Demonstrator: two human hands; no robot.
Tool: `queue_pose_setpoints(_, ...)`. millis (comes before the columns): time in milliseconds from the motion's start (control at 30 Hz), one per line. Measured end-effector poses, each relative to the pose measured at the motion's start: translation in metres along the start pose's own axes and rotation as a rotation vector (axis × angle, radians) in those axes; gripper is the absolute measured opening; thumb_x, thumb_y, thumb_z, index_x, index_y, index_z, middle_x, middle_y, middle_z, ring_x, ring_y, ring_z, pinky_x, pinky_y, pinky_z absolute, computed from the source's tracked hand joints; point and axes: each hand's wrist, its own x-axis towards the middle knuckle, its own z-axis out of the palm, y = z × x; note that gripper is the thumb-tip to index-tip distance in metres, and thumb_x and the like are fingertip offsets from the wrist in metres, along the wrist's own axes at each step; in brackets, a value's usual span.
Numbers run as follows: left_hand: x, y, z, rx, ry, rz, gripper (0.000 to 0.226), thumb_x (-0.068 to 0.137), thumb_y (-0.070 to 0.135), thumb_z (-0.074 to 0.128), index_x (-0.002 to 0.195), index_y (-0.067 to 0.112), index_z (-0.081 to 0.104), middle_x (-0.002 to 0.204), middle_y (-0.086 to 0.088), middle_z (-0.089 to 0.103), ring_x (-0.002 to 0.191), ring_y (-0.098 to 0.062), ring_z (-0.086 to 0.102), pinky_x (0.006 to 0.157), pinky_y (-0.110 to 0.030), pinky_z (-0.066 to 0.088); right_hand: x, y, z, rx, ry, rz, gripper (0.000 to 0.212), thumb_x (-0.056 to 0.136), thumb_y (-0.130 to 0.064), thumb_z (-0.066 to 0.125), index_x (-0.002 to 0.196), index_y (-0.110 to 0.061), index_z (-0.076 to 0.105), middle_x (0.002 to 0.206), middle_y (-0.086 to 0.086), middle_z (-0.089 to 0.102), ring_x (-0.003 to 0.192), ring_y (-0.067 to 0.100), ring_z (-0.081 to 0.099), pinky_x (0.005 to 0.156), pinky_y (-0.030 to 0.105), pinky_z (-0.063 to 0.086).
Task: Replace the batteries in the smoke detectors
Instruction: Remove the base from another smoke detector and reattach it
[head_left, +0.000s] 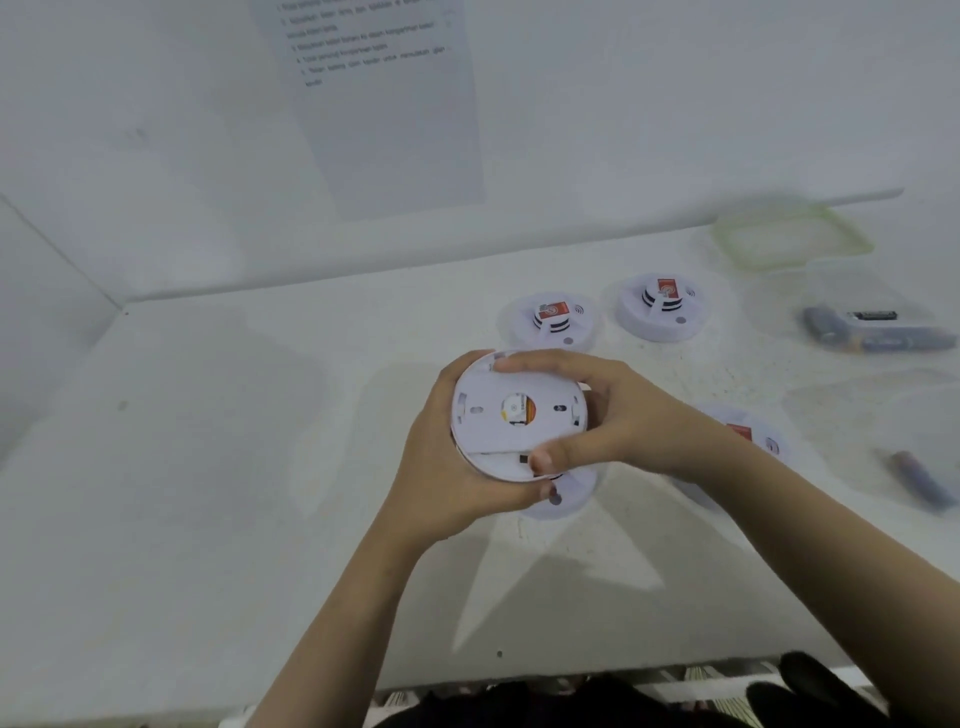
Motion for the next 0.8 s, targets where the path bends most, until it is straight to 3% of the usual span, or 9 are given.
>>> queue_pose_setpoints(200,-0.010,-0.006,-0.022,0.060,0.024,0.012,0.092,0.051,0.006,0.091,0.131,0.013,0.047,0.122,0.004,0.061,0.113,-0.016,0.060,0.084,-0.028,0.053,0.019,0.002,0.011,-0.005,-0.082,-0.021,0.065,0.063,-0.004,0.081,0.121,-0.026,0.061,0.124,-0.010,0.061,0.113,0.011,0.059,0.090,0.032,0.053)
queue_pose_setpoints(433,-0.011,-0.012,-0.029,0.086,-0.024,-0.013,0.067,0.051,0.008,0.083,0.110,0.008,0.052,0.094,0.008,0.055,0.082,-0.007,0.056,0.068,-0.018,0.044,0.026,0.003,0.017,0.013,-0.168,-0.023,0.066,0.064,-0.002,0.079,0.124,-0.024,0.060,0.126,-0.009,0.061,0.113,0.013,0.060,0.090,0.032,0.053)
queue_pose_setpoints(533,-0.013,-0.012,-0.029,0.079,-0.022,-0.017,0.063,0.051,0.001,0.083,0.106,0.009,0.052,0.090,0.009,0.055,0.078,-0.006,0.056,0.065,-0.016,0.043,0.026,0.003,0.018,0.003,-0.195,-0.029,0.067,0.065,-0.001,0.078,0.126,-0.020,0.058,0.127,-0.005,0.061,0.114,0.014,0.060,0.092,0.034,0.052)
queue_pose_setpoints(667,-0.021,-0.005,-0.027,0.063,0.072,0.022,0.081,0.049,0.017,0.087,0.121,0.025,0.050,0.110,0.015,0.059,0.102,-0.006,0.061,0.076,-0.015,0.048,0.031,0.002,0.018,-0.083,-0.205,-0.063,0.068,0.067,-0.006,0.078,0.129,-0.025,0.056,0.131,-0.007,0.057,0.118,0.013,0.056,0.096,0.037,0.050)
queue_pose_setpoints(800,-0.026,-0.010,-0.031,0.041,0.148,0.057,0.089,0.048,0.031,0.082,0.126,0.035,0.041,0.122,0.028,0.053,0.116,-0.002,0.056,0.082,-0.013,0.049,0.041,0.002,0.021,-0.356,-0.180,-0.164,0.073,0.069,-0.014,0.082,0.132,-0.031,0.050,0.130,-0.013,0.050,0.122,0.003,0.046,0.096,0.018,0.043)
